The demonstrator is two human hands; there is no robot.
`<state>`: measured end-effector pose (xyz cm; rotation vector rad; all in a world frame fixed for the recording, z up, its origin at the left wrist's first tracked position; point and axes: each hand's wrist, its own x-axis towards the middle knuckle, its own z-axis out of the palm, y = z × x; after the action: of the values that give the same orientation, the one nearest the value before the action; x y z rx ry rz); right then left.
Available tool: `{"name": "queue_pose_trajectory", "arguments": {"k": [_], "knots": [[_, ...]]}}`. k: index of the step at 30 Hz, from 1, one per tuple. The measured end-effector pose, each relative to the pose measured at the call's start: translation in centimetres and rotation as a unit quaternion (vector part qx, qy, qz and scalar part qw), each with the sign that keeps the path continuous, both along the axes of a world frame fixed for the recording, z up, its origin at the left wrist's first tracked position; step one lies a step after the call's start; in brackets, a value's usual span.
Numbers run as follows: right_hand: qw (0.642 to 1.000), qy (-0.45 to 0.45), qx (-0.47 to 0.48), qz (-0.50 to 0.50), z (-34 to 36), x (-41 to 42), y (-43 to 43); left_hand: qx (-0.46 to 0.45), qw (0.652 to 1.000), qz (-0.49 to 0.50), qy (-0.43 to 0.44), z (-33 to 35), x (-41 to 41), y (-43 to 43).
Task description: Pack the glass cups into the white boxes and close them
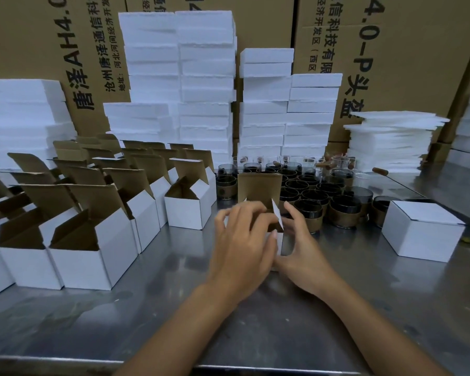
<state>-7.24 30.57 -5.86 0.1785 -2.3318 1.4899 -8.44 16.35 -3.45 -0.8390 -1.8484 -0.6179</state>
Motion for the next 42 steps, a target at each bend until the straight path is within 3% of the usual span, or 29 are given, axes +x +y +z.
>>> {"name": "queue_pose_trajectory", "arguments": {"k": [2,4,9,11,16,20,25,38,42], "knots": [[1.000,0.001,-0.007,-0.006,-0.1,-0.2,0.2,0.049,0.998,-0.021,-0.015,0.3,-0.5,-0.2],[1.000,0.000,-0.012,-0.013,-0.2,-0.4,0.4,0.110,0.985,-0.062,-0.119,0.6,-0.9,-0.2],[1.000,-0.020,0.013,-0.006,0.2,0.3,1.1,0.190,0.903,-0.174,-0.345,-0.4,-2.4,-0.6],[0.999,-0.001,0.044,-0.029,0.4,0.9,1.3,0.186,0.876,-0.211,-0.392,-0.8,-2.6,-0.8],[0.965,0.094,0.116,-0.214,0.7,0.8,2.0,0.155,0.871,-0.207,-0.418,-0.6,-2.5,-0.8],[0.939,0.012,0.179,-0.294,0.7,0.0,3.0,0.140,0.874,-0.190,-0.425,-0.8,-2.7,-0.8],[0.932,-0.101,0.197,-0.288,0.9,-0.4,3.2,0.142,0.870,-0.185,-0.435,-0.6,-2.8,-0.7],[0.945,0.005,0.091,-0.314,0.8,0.1,2.9,0.163,0.855,-0.211,-0.445,-0.5,-2.6,-0.8],[0.950,0.081,-0.074,-0.293,1.5,0.7,2.6,0.166,0.845,-0.205,-0.466,-0.7,-2.7,-0.9]]}}
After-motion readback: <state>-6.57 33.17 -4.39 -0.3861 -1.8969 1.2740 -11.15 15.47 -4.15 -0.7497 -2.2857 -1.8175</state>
